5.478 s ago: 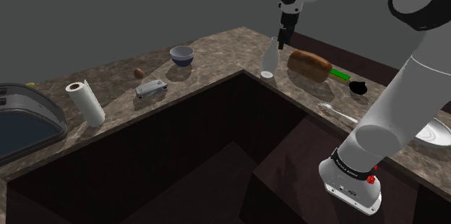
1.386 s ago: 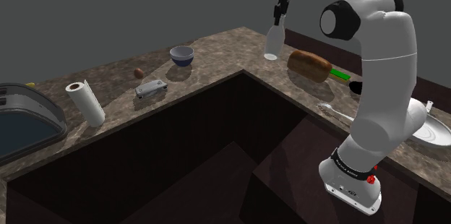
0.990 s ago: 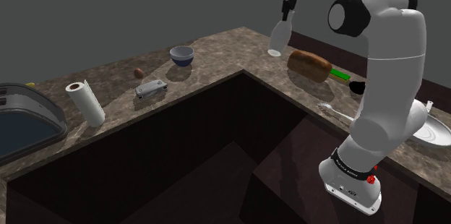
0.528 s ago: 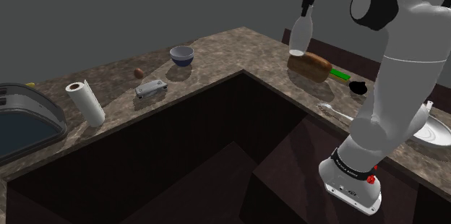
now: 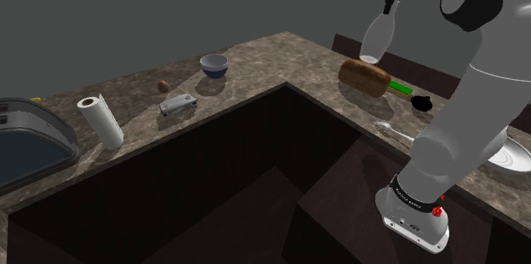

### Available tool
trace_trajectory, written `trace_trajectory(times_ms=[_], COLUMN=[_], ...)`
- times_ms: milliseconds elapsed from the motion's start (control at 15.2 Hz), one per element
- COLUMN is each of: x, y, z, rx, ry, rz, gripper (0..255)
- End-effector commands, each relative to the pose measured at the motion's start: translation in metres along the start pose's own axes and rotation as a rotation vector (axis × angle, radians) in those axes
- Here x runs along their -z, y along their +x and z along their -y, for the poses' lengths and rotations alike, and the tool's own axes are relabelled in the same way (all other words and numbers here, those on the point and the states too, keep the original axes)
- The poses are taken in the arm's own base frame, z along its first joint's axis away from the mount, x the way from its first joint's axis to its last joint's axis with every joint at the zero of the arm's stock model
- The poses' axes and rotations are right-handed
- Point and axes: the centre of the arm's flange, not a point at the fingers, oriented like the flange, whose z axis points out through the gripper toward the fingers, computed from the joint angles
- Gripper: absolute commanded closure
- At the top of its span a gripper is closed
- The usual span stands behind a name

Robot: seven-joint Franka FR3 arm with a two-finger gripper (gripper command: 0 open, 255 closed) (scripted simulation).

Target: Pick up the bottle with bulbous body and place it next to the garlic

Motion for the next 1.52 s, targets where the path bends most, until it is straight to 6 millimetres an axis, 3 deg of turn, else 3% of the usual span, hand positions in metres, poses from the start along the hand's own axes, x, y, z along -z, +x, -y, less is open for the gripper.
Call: trace_trajectory(times_ms=[0,990,1452], x=[0.013,0.085,0.048], y=[-0.023,-0.209,-0.208], z=[-0.005,-0.039,-0.039], rx=[0.0,0.0,0.0], ry=[0.0,0.0,0.0], rz=[0.0,0.0,0.0], gripper=[255,255,255])
